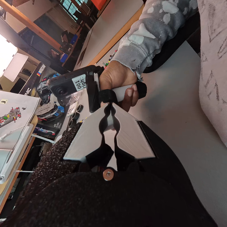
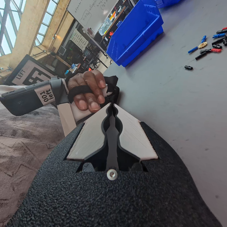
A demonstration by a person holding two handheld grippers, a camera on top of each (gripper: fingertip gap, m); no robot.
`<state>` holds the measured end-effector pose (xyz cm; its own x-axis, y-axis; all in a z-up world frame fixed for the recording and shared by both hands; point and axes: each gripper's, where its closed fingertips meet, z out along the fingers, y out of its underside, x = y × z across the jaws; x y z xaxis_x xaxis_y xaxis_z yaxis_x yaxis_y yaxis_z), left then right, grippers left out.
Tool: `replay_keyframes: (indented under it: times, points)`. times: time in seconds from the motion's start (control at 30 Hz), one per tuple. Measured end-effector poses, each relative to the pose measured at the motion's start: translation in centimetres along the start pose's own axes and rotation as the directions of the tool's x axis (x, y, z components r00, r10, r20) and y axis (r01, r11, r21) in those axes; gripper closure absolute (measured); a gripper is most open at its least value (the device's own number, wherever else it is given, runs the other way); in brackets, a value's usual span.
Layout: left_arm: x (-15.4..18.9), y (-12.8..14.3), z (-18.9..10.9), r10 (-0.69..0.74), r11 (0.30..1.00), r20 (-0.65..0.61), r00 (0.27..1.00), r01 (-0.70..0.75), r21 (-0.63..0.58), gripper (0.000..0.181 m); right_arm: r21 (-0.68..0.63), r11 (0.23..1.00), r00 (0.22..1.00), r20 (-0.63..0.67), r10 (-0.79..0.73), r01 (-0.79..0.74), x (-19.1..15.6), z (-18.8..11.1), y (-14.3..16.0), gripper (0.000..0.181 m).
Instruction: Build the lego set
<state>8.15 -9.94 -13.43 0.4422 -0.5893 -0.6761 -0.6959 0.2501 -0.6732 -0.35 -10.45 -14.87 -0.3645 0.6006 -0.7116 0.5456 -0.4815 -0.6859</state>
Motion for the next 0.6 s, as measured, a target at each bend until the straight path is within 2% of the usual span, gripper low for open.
replay_keyframes:
  times: [0.03,0.13,0.23,0.33,0.47,0.6]
  points:
    - [-0.1,0.0,0.0,-0.008,1.000,-0.001,1.000,0.008,0.006,0.181,-0.010,1.000,1.000,-0.005,-0.019,0.019,-0.1,0.1,0.1,0.181]
    - [0.0,0.2,-0.1,-0.098,0.995,-0.045,0.994,0.099,0.016,0.181,0.040,0.996,0.996,-0.029,-0.082,0.083,0.0,-0.5,-1.0,0.181]
    - [0.8,-1.4,-0.6,-0.166,0.976,-0.140,0.976,0.184,0.119,0.181,0.014,0.994,0.994,-0.016,-0.104,0.105,-0.3,-0.1,-0.5,0.181]
    - [1.4,-2.4,-0.8,-0.209,0.955,-0.200,0.957,0.244,0.171,0.181,0.001,0.994,0.994,-0.002,-0.108,0.108,-0.5,0.3,0.0,0.181]
    - [2.9,-2.6,-0.5,-0.194,0.956,-0.261,0.946,0.242,0.165,0.181,-0.052,0.993,0.994,-0.026,-0.108,0.107,-0.5,0.8,0.9,0.181]
    - [4.0,-2.7,0.0,-0.151,0.967,-0.290,0.945,0.202,0.155,0.181,-0.018,0.988,0.988,-0.007,-0.156,0.156,-1.3,0.6,0.3,0.181]
